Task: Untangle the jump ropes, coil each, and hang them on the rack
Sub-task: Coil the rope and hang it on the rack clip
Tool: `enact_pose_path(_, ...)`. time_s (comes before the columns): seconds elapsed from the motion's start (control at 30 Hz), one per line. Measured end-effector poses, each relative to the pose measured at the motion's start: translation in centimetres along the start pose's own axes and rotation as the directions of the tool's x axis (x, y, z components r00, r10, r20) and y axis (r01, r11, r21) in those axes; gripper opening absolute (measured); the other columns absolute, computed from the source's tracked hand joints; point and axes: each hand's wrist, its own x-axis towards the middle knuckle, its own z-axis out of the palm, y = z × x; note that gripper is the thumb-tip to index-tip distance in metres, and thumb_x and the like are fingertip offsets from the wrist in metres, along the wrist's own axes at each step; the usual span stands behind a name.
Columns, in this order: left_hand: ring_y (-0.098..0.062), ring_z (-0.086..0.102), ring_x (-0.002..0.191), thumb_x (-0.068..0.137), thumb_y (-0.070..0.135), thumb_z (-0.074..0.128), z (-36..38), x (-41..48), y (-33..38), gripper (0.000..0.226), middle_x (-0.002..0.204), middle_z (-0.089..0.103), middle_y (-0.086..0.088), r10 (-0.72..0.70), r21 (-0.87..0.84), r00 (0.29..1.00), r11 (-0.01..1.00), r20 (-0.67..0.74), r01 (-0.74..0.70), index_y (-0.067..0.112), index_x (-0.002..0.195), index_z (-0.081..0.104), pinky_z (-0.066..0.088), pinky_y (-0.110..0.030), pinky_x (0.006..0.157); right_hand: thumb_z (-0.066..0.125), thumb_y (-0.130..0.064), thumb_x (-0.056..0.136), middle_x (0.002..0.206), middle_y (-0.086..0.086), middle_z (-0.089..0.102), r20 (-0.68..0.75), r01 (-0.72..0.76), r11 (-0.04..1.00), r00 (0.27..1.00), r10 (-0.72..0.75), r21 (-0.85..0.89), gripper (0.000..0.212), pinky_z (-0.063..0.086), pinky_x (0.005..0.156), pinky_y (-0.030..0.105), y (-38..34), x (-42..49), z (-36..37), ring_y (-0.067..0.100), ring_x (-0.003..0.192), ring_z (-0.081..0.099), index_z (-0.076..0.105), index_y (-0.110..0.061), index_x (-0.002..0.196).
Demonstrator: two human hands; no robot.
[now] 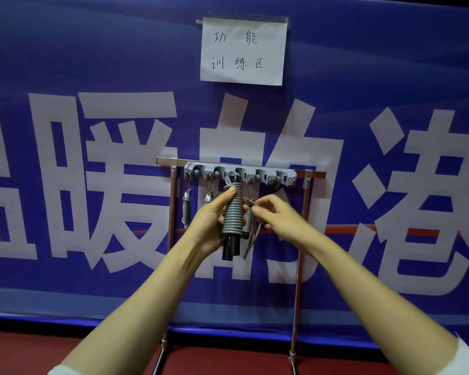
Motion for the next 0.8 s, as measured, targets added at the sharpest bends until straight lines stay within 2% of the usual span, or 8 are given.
enact_pose_path(0.1,-0.016,0.067,0.069,0.091,0.029,0.058,-0.1,0.0,0.4,0.025,0.082,0.067,-0.008,0.012,0.134,1.000,0.991,0.019,-0.015,0.005,0.096,0.064,0.058,-0.029,0.063,0.053,-0.019,0.099,0.098,0.012,0.065,0.130,-0.133,0.945,0.987,0.098,0.300,0.022,0.054,0.089,0.038,-0.2,-0.1,0.8,0.021,0.088,0.067,0.060,-0.004,0.112)
enact_pose_path(0.2,-0.021,0.067,0.086,0.093,0.027,0.059,-0.6,0.0,0.5,0.024,0.100,0.067,-0.014,0.053,0.259,0.998,0.964,0.041,-0.062,0.008,0.108,0.063,0.058,-0.033,0.070,0.044,-0.014,0.102,0.081,0.005,0.057,0.138,-0.158,0.918,0.984,0.114,0.365,0.022,0.055,0.073,0.035,-0.8,-0.1,0.5,0.012,0.061,0.062,0.063,-0.003,0.101)
enact_pose_path(0.3,-0.024,0.065,0.094,0.092,0.024,0.062,-1.0,-0.2,0.1,0.018,0.104,0.069,-0.010,0.140,0.511,0.990,0.848,0.034,-0.137,0.018,0.108,0.068,0.056,-0.031,0.077,0.035,-0.021,0.105,0.081,0.002,0.056,0.037,-0.023,0.983,0.999,0.031,-0.182,0.027,0.040,0.057,0.029,-1.5,-0.2,0.4,0.016,0.064,0.054,0.059,-0.011,0.099)
enact_pose_path(0.4,-0.015,0.063,0.089,0.092,0.026,0.064,-1.1,-0.2,-0.7,0.020,0.094,0.063,0.009,0.304,0.785,0.952,0.580,0.041,-0.218,0.029,0.112,0.060,0.053,-0.022,0.071,0.030,-0.024,0.105,0.102,0.007,0.061,0.026,0.102,0.626,0.991,-0.129,-0.773,0.027,0.038,0.068,0.035,-1.9,-1.0,0.7,0.028,0.090,0.058,0.054,-0.013,0.110)
enact_pose_path(0.53,-0.016,0.061,0.095,0.089,0.040,0.066,-2.2,0.5,-1.4,0.049,0.109,0.063,-0.001,0.391,0.930,0.920,0.343,-0.017,-0.129,0.015,0.128,0.050,0.050,-0.027,0.079,0.031,-0.020,0.105,0.113,0.009,0.057,0.200,0.264,0.324,0.955,-0.218,-0.909,0.025,0.038,0.069,0.037,-1.9,-2.0,1.1,0.030,0.095,0.059,0.050,-0.012,0.118)
enact_pose_path(0.63,-0.022,0.060,0.107,0.091,0.051,0.057,-2.3,0.7,-1.7,0.052,0.120,0.064,-0.003,0.357,0.993,0.929,0.015,0.102,-0.115,0.017,0.129,0.050,0.049,-0.038,0.086,0.033,-0.028,0.105,0.107,0.005,0.057,0.270,0.326,0.295,0.939,-0.214,-0.898,0.025,0.042,0.071,0.036,-2.5,-2.3,0.2,0.026,0.090,0.059,0.053,-0.014,0.112)
enact_pose_path(0.7,-0.024,0.057,0.112,0.096,0.054,0.044,-1.9,0.6,-1.6,0.048,0.124,0.061,-0.001,0.305,0.962,0.930,-0.241,0.204,-0.131,0.020,0.131,0.048,0.046,-0.036,0.081,0.037,-0.034,0.103,0.098,0.001,0.055,0.291,0.347,0.365,0.936,-0.200,-0.864,0.026,0.044,0.073,0.035,-3.2,-2.4,-0.7,0.020,0.085,0.057,0.056,-0.016,0.102)
enact_pose_path(0.8,-0.026,0.060,0.102,0.100,0.054,0.032,-1.5,0.2,-1.4,0.047,0.118,0.057,0.000,0.229,0.863,0.920,-0.471,0.319,-0.182,0.021,0.131,0.044,0.046,-0.036,0.074,0.042,-0.035,0.101,0.091,-0.002,0.059,0.295,0.353,0.490,0.936,-0.193,-0.797,0.028,0.047,0.077,0.037,-3.6,-1.8,-2.3,0.017,0.084,0.056,0.060,-0.015,0.092)
